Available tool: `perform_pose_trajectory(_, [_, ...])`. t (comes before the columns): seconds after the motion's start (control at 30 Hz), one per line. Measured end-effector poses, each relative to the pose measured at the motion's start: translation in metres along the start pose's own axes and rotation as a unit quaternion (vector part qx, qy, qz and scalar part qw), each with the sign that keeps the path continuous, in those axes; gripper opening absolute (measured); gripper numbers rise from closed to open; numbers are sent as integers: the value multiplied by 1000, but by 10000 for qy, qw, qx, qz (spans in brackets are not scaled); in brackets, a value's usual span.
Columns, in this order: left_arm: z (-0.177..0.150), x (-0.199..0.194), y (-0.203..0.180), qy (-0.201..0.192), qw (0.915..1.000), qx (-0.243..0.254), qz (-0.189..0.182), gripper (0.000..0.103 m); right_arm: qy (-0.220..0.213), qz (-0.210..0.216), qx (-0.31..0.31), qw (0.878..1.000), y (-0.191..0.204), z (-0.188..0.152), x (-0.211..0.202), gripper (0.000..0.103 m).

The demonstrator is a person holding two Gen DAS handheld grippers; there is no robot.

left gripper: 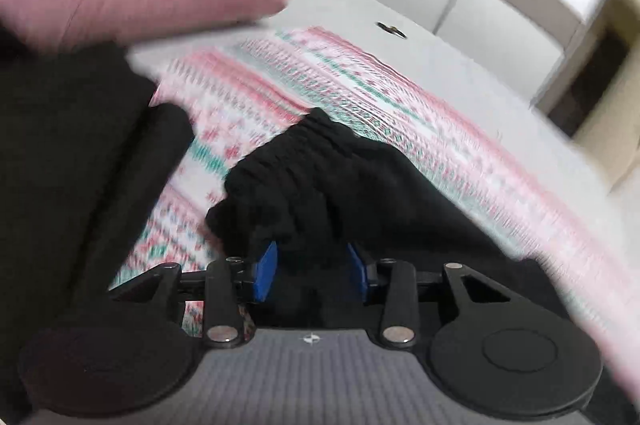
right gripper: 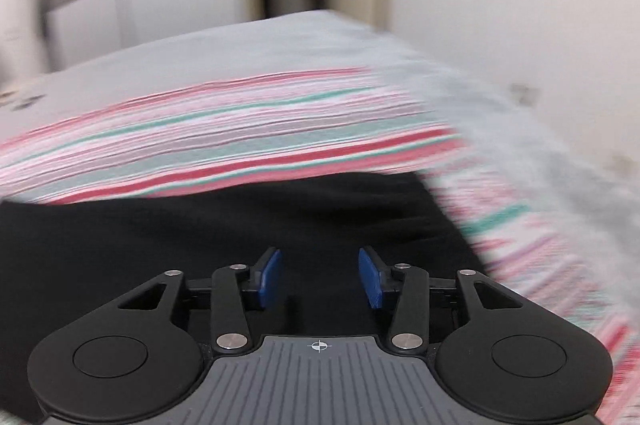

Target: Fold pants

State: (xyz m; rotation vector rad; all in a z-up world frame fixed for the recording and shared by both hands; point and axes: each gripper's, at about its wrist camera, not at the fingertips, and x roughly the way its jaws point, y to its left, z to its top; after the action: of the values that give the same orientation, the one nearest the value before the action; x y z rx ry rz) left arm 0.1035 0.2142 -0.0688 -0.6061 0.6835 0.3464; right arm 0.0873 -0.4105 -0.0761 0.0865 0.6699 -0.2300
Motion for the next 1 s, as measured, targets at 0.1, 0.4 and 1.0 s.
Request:
perform_pose_trajectory(0.1, [7, 2, 46, 351, 9885, -1255, -761, 70, 513, -93, -374, 9979, 25, -7, 17, 54])
perform_pose_trajectory(0.4, [1, 31, 86, 854, 9563, -2331, -1542, 103, 760, -660, -3, 9949, 18, -9, 37, 75])
perform_pose_trajectory(1.0, [10, 22, 46, -136, 9934, -1052, 428, 70, 777, -495, 85, 9957, 8, -13, 35, 76])
